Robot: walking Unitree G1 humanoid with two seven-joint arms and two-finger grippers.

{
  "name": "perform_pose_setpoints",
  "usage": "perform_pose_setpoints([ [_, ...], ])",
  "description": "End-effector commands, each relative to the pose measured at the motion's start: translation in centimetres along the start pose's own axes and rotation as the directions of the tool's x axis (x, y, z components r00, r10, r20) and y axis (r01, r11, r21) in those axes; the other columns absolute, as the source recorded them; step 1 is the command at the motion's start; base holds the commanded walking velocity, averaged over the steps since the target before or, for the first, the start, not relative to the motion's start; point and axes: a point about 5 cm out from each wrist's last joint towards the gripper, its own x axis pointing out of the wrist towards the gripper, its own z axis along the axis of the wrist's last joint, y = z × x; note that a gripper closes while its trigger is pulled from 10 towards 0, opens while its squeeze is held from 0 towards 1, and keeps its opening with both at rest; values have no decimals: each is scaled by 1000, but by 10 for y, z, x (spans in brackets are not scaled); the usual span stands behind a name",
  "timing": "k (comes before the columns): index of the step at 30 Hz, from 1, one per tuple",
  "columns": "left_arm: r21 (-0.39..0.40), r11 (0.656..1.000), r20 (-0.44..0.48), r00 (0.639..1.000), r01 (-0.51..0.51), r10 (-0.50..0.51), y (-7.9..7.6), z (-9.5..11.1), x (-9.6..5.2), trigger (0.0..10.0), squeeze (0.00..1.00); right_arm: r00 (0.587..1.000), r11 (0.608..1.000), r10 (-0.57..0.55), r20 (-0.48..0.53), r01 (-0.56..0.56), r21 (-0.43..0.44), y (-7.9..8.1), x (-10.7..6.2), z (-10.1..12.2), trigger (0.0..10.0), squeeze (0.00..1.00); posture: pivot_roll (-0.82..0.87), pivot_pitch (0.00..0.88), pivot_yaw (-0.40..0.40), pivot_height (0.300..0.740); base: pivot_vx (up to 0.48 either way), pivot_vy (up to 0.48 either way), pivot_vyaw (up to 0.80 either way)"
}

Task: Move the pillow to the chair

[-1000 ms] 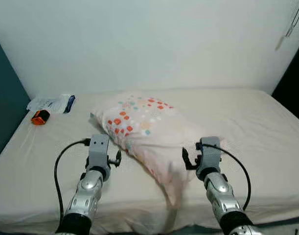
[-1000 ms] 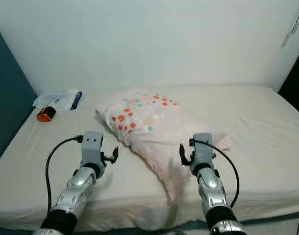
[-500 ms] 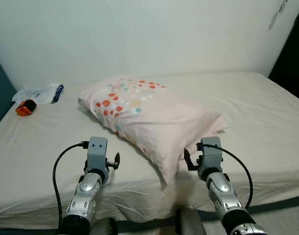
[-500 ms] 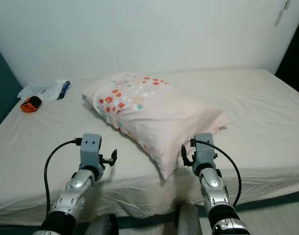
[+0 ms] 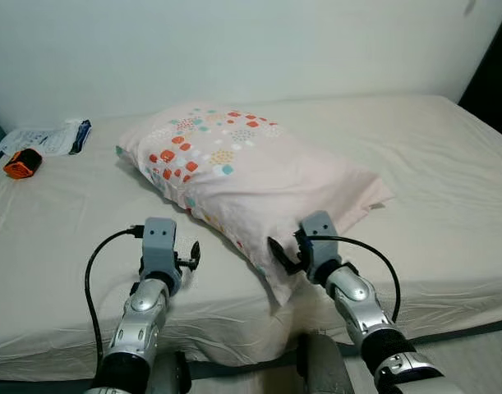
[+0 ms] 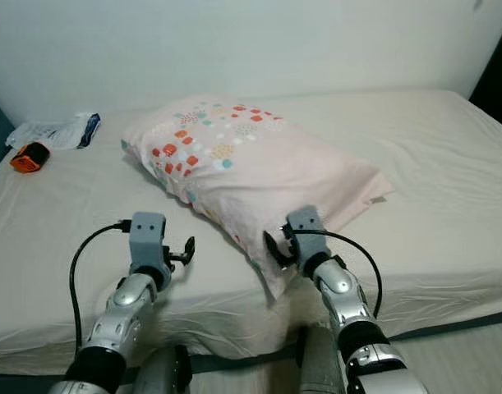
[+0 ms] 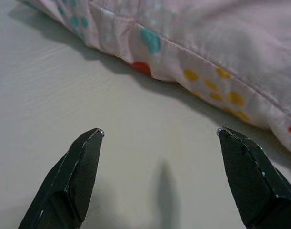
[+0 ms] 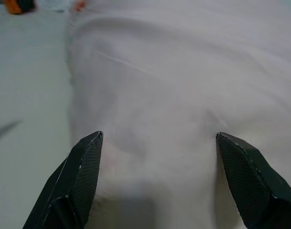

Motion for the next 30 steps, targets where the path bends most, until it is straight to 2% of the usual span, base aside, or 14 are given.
perform_pose_setpoints([
  [1, 5, 1000, -29, 999, -27, 27, 7, -7, -5, 10000, 0, 999, 1000, 23, 38, -24, 7, 6, 4, 5, 10000, 0, -49, 50, 9, 565, 0, 0, 0],
  [7, 6, 999, -28, 999, -45, 45, 9, -7, -5, 10000, 0, 1000, 999, -31, -2, 31, -16, 1, 8, 4, 10000, 0, -51, 57, 10, 565, 0, 0, 0],
  [8, 12, 999, -40, 998, -41, 41, 8, -8, -5, 10000, 0, 995, 996, -72, -72, 69, -49, -4, 8, -2, 10000, 0, -52, 54, 7, 565, 0, 0, 0],
  [13, 20, 1000, -60, 998, -23, 24, 6, -11, -6, 10000, 0, 987, 995, -67, -148, 56, -78, -4, 7, -10, 10000, 0, -53, 51, 14, 565, 0, 0, 0],
  [17, 41, 999, -71, 997, -17, 20, 7, -11, -5, 10000, 0, 973, 990, -65, -222, 35, -137, -4, 6, -17, 10000, 0, -55, 47, 14, 565, 0, 0, 0],
  [21, 39, 999, -70, 997, -19, 22, 7, -10, -5, 10000, 0, 968, 987, -80, -238, 44, -155, -4, 5, -18, 10000, 0, -55, 44, 14, 565, 0, 0, 0],
  [23, 31, 999, -70, 997, -34, 36, 9, -9, -3, 10000, 0, 962, 983, -115, -248, 74, -168, -8, 5, -19, 0, 0, -56, 43, 11, 565, 0, 0, 0],
  [30, 25, 998, -69, 995, -65, 67, 15, -9, -2, 10000, 0, 954, 965, -166, -249, 106, -239, -17, 6, -16, 0, 0, -58, 44, 14, 565, 0, 0, 0],
])
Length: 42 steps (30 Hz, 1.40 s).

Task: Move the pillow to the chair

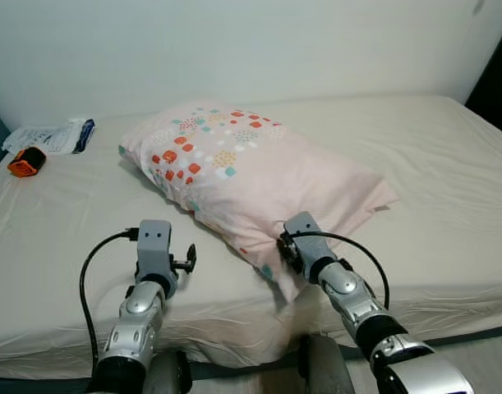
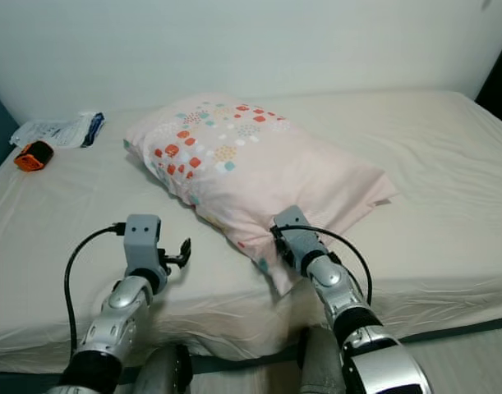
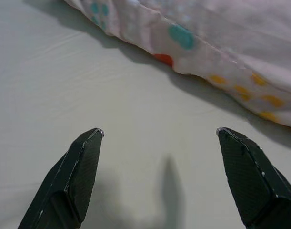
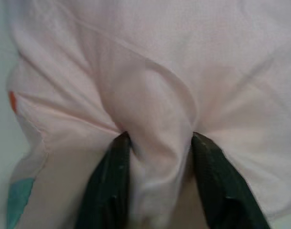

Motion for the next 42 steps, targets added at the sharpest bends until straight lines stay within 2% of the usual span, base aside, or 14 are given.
perform_pose_setpoints([
  [1, 12, 1000, -31, 999, -27, 27, 9, -7, -2, 10000, 0, 999, 999, -9, -46, 7, -38, -3, -1, -6, 0, 0, -58, 44, 14, 565, 0, 0, 0],
  [3, 12, 1000, -31, 999, -27, 27, 9, -7, -2, 10000, 0, 999, 999, -9, -46, 7, -38, -3, -1, -6, 0, 0, -58, 44, 14, 565, 0, 0, 0],
  [4, 15, 1000, -32, 999, -23, 24, 9, -7, -3, 10000, 0, 997, 985, -3, -73, -10, -173, -6, 0, -6, 0, 0, -61, 41, 22, 565, 0, 0, 0],
  [5, 15, 1000, -32, 999, -23, 24, 9, -7, -3, 10000, 0, 997, 985, -3, -73, -10, -173, -6, 0, -6, 0, 0, -61, 41, 22, 565, 0, 0, 0],
  [6, 15, 1000, -33, 999, -22, 22, 9, -6, -2, 10000, 0, 996, 968, 2, -86, -24, -248, -8, 1, -4, 0, 0, -65, 44, 24, 565, 0, 0, 0],
  [8, 15, 1000, -33, 999, -22, 22, 9, -6, -2, 10000, 0, 996, 968, 2, -86, -24, -248, -8, 1, -4, 0, 0, -65, 44, 24, 565, 0, 0, 0],
  [10, 12, 1000, -31, 999, -16, 17, 8, -5, 1, 10000, 0, 996, 939, -9, -86, -21, -342, -17, 1, 1, 0, 0, -71, 40, 29, 565, 0, 0, 0],
  [16, 11, 1000, -29, 1000, -4, 5, 4, -4, 2, 10000, 0, 995, 891, -32, -98, -16, -454, -35, -7, -1, 0, 0, -74, 40, 26, 565, 0, 0, 0],
  [25, 3, 1000, -36, 999, 11, -11, -4, -7, 1, 10000, 0, 974, 799, -224, -36, 163, -578, -80, -30, 11, 39, 0, -83, 44, 26, 565, 0, 0, 0],
  [27, 0, 1000, -37, 999, 20, -20, -7, -8, 1, 10000, 0, 960, 778, -279, -12, 219, -588, -93, -37, 19, 1059, 0, -89, 52, 28, 565, 0, 0, 0],
  [28, -2, 1000, -35, 999, 26, -26, -9, -8, 1, 10000, 0, 951, 764, -308, -2, 246, -596, -101, -41, 24, 2275, 0, -89, 53, 28, 565, 0, 0, 0],
  [36, -7, 999, -33, 999, 38, -38, -13, -8, 1, 10000, 0, 878, 707, -478, -7, 380, -597, -141, -63, 29, 3804, 0, -92, 56, 27, 565, 0, 0, 0],
  [37, -8, 999, -32, 999, 38, -38, -13, -8, 1, 10000, 0, 855, 693, -519, -17, 409, -594, -149, -67, 25, 9765, 0, -92, 56, 27, 565, 0, 0, 0],
  [42, -5, 1000, -32, 999, 25, -25, -11, -8, 1, 10000, 0, 802, 653, -598, -16, 475, -589, -164, -76, 25, 10000, 0, -85, 55, 25, 565, 0, 0, 0],
])
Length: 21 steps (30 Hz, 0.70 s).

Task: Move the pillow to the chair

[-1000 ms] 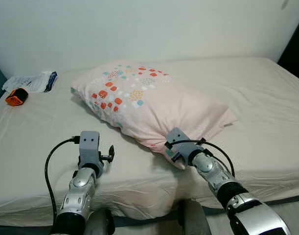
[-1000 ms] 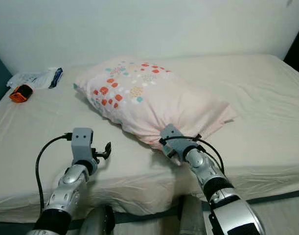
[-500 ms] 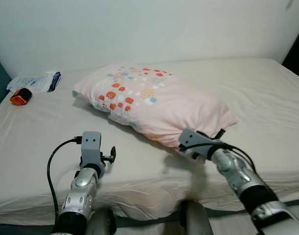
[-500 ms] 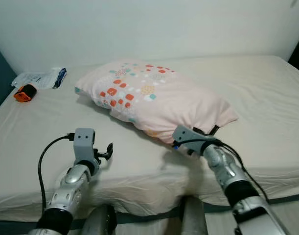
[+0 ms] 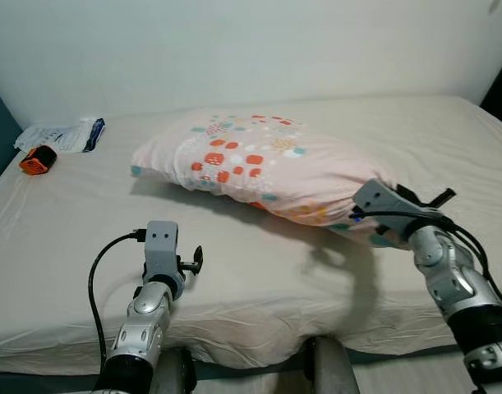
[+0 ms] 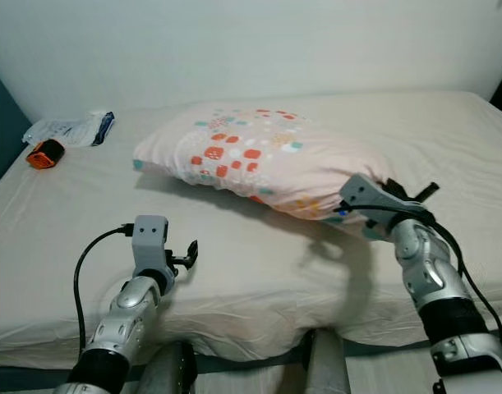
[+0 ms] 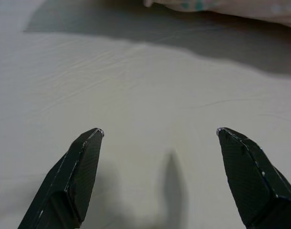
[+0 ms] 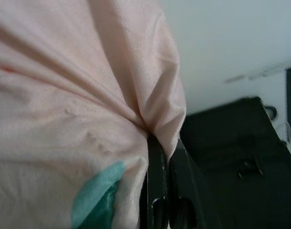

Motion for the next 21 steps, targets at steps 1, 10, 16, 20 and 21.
perform_pose_setpoints([
  [1, 10, 1000, -9, 1000, -16, 16, 4, -3, 0, 10000, 0, 991, 994, -101, -88, 104, 28, -21, -1, -18, 10000, 0, -87, 55, 26, 565, 0, 0, 0],
  [10, 6, 999, -1, 1000, -31, 31, 8, 0, 1, 10000, 0, 971, 979, -190, -148, 198, 43, -45, -2, -32, 10000, 0, -80, 52, 27, 565, 0, 0, 0],
  [16, 11, 999, -2, 999, -34, 34, 8, 0, 0, 10000, 0, 967, 981, -191, -167, 194, 2, -60, -1, -47, 10000, 0, -82, 53, 28, 565, 0, 0, 0],
  [20, 12, 999, -1, 999, -36, 36, 9, 0, 0, 10000, 0, 968, 983, -181, -171, 181, -14, -64, -1, -52, 10000, 0, -80, 53, 28, 565, 0, 0, 0],
  [21, 12, 999, -1, 999, -36, 36, 9, 0, 0, 10000, 0, 968, 983, -181, -171, 181, -14, -64, -1, -52, 10000, 0, -80, 53, 28, 565, 0, 0, 0],
])
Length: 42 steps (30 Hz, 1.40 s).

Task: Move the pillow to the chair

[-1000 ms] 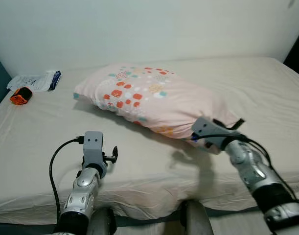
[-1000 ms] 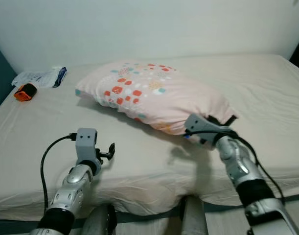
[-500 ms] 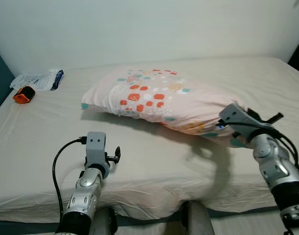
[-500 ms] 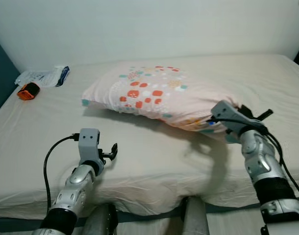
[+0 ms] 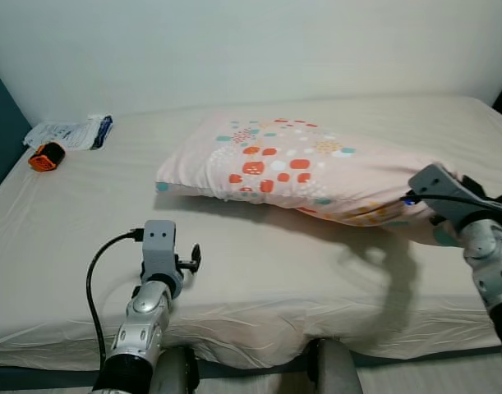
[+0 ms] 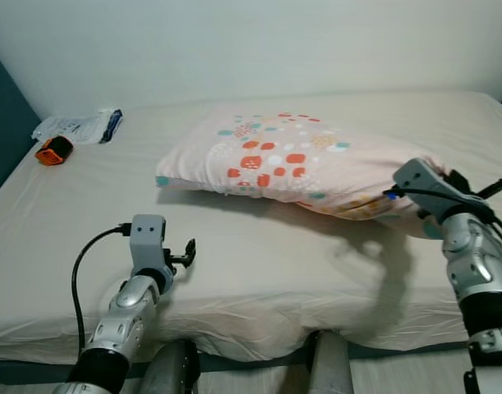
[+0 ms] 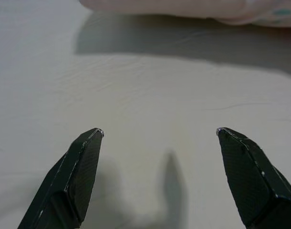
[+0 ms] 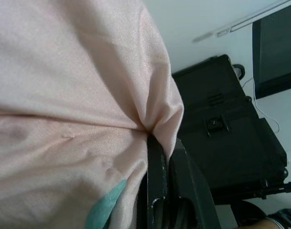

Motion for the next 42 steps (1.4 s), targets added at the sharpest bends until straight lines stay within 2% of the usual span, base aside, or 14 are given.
perform_pose_setpoints([
  [1, 16, 1000, -8, 1000, -18, 18, 6, -2, 0, 10000, 0, 999, 999, -45, -30, 45, 5, -18, 3, -7, 10000, 0, -81, 54, 28, 565, 0, 0, 0],
  [16, 17, 999, -7, 999, -33, 33, 12, -1, 0, 10000, 0, 990, 989, -39, -134, 19, -145, -38, 5, -41, 10000, 0, -75, 55, 31, 565, 0, 0, 0],
  [20, 20, 999, -9, 1000, -25, 25, 10, -1, -1, 10000, 0, 993, 994, 4, -120, -17, -106, -27, 3, -38, 10000, 0, -78, 57, 36, 565, 0, 0, 0],
  [22, 20, 1000, -9, 1000, -22, 22, 10, -1, 0, 10000, 0, 989, 992, 100, -106, -92, 85, -9, 1, -29, 10000, 0, -78, 57, 36, 565, 0, 0, 0],
  [24, 20, 1000, -9, 1000, -22, 22, 10, -1, 0, 10000, 0, 989, 992, 100, -106, -92, 85, -9, 1, -29, 10000, 0, -78, 57, 36, 565, 0, 0, 0],
  [25, 20, 1000, -9, 1000, -20, 20, 9, -1, 0, 10000, 0, 979, 954, 197, -54, -179, 242, 9, -1, -16, 10000, 0, -74, 57, 35, 565, 0, 0, 0],
  [27, 20, 1000, -8, 1000, -16, 16, 10, 0, 0, 10000, 0, 922, 743, 335, 196, -386, 547, 45, -12, 33, 10000, 0, -71, 57, 37, 565, 0, 0, 0],
  [28, 20, 1000, -8, 1000, -16, 16, 10, 0, 0, 10000, 0, 922, 743, 335, 196, -386, 547, 45, -12, 33, 10000, 0, -71, 57, 37, 565, 0, 0, 0],
  [31, 11, 1000, -3, 1000, -14, 14, 10, 1, 1, 10000, 0, 782, 451, 341, 521, -623, 639, 75, -39, 98, 10000, 0, -70, 51, 39, 565, 0, 0, 0],
  [32, 11, 1000, -3, 1000, -14, 14, 10, 1, 1, 10000, 0, 782, 451, 341, 521, -623, 639, 75, -39, 98, 10000, 0, -70, 51, 39, 565, 0, 0, 0],
  [34, -14, 1000, 6, 1000, -18, 18, 9, 4, 3, 10000, 0, 747, 361, 321, 583, -665, 653, 92, -51, 123, 10000, 0, -70, 51, 39, 565, 0, 0, 0],
  [36, -28, 999, 11, 1000, -21, 21, 9, 5, 3, 10000, 0, 751, 353, 323, 575, -660, 664, 99, -53, 127, 10000, 0, -70, 51, 39, 565, 0, 0, 0],
  [37, -75, 997, 28, 999, -18, 20, 9, 11, 6, 10000, 0, 761, 358, 334, 556, -648, 672, 119, -56, 134, 10000, 0, -67, 44, 37, 565, 0, 0, 0],
  [42, -110, 994, 48, 999, -1, 6, 10, 16, 7, 10000, 0, 747, 326, 321, 582, -664, 672, 129, -60, 141, 10000, 0, -66, 43, 35, 565, 0, 0, 0],
])
